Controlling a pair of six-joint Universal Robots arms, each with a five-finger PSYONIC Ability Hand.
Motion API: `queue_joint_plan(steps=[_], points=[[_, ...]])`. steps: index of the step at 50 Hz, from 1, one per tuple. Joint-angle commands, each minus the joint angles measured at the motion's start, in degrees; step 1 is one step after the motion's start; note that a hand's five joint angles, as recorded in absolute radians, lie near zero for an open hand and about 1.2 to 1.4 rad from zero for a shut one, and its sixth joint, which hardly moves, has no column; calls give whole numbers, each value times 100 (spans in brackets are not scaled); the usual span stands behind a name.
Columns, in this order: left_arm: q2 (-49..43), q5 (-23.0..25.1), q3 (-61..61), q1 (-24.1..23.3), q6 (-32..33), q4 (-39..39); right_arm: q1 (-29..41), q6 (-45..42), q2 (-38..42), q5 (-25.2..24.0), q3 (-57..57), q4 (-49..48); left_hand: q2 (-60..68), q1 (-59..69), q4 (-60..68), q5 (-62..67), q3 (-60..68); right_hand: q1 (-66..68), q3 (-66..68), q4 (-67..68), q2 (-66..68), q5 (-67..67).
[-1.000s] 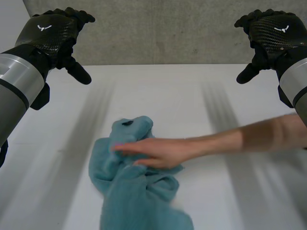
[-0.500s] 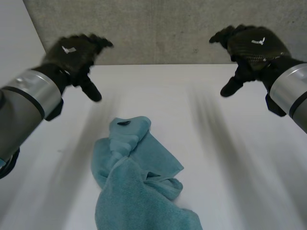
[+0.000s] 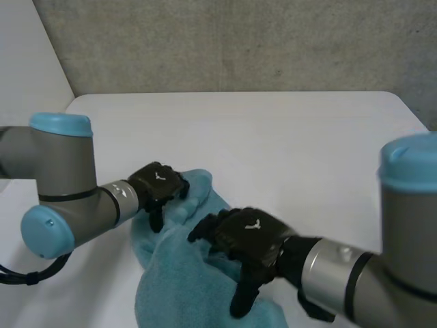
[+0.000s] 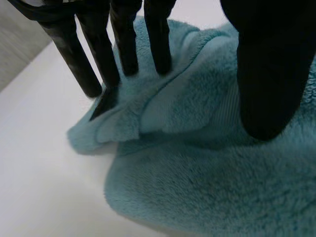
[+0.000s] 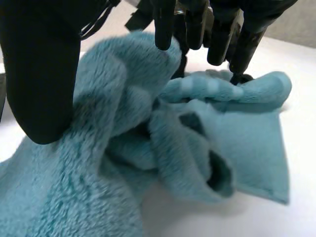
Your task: Fold the laundry
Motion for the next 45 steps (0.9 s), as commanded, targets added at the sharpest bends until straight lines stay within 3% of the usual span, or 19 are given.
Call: queue_joint_plan(steps=[1, 3, 4, 10, 14, 16, 22, 30, 37, 39, 40, 41, 43, 44, 45], points=[[-415, -45, 397, -6, 10, 49, 125, -33, 258, 795, 153, -742, 6134, 6121, 6155, 6108, 6132, 4480, 4450, 4338, 4405, 4309], [-407, -80, 477, -6, -42, 180, 116, -51, 267, 979, 100, -804, 6490, 6477, 6511, 6464, 6487, 6583, 6552, 6441, 6507, 6412], [-389, -97, 503, -6, -69, 242, 107, -68, 302, 1128, 30, -839, 6490, 6477, 6511, 6464, 6488, 6787, 6757, 6645, 6712, 6616], [199, -712, 565, -24, -332, 1146, 10, -139, 390, 1455, -419, -945, 6490, 6477, 6511, 6464, 6488, 6789, 6759, 6647, 6714, 6618], [779, -1274, 486, -68, -692, 1832, -718, -148, 171, 2078, -1367, -1488, 6490, 6477, 6511, 6464, 6488, 6789, 6759, 6647, 6714, 6618], [1025, -1468, 433, -120, -894, 1982, -938, -78, -66, 2359, -1657, -1884, 6490, 6477, 6511, 6464, 6488, 6789, 6759, 6647, 6714, 6618], [1895, -1811, -348, -279, -1642, 1957, -1150, -86, -217, 2518, -1799, -2500, 6490, 6477, 6511, 6464, 6488, 6789, 6759, 6647, 6714, 6618], [2625, -1803, -2334, -726, -1888, 1763, -1247, -454, 195, 2370, -1316, -1623, 6490, 6477, 6511, 6464, 6488, 6789, 6759, 6647, 6714, 6618], [2757, -1846, -3195, -1262, -1871, 1378, -1413, -2551, 741, 2175, -956, 150, 6343, 6330, 6363, 6317, 6340, 6789, 6759, 6647, 6714, 6618], [2827, -1838, -3346, -1289, -1880, 1018, -1527, -2939, 742, 2158, -868, 476, 5121, 5108, 5141, 5095, 5118, 6789, 6759, 6647, 6714, 6618], [2828, -1838, -3346, -1289, -1880, 1016, -1606, -3230, 724, 2123, -823, 688, 5113, 5100, 5134, 5087, 5110, 6789, 6759, 6647, 6714, 6618], [2836, -1820, -3320, -1281, -1862, 816, -1650, -3285, 715, 2114, -832, 699, 3181, 3169, 3202, 3156, 3179, 6789, 6759, 6647, 6714, 6618], [2837, -1820, -3259, -1263, -1836, 744, -1668, -3224, 715, 2132, -867, 620, 2007, 1994, 2027, 1981, 2004, 4637, 4607, 4495, 4561, 4466], [2837, -1829, -3206, -1246, -1818, 735, -1668, -3128, 672, 2132, -884, 507, 1602, 1589, 1622, 1576, 1599, 2760, 2730, 2618, 2685, 2589], [2837, -1829, -3153, -1228, -1809, 735, -1660, -3075, 645, 2132, -911, 445, 1348, 1335, 1368, 1322, 1345, 2225, 2195, 2083, 2150, 2054]])
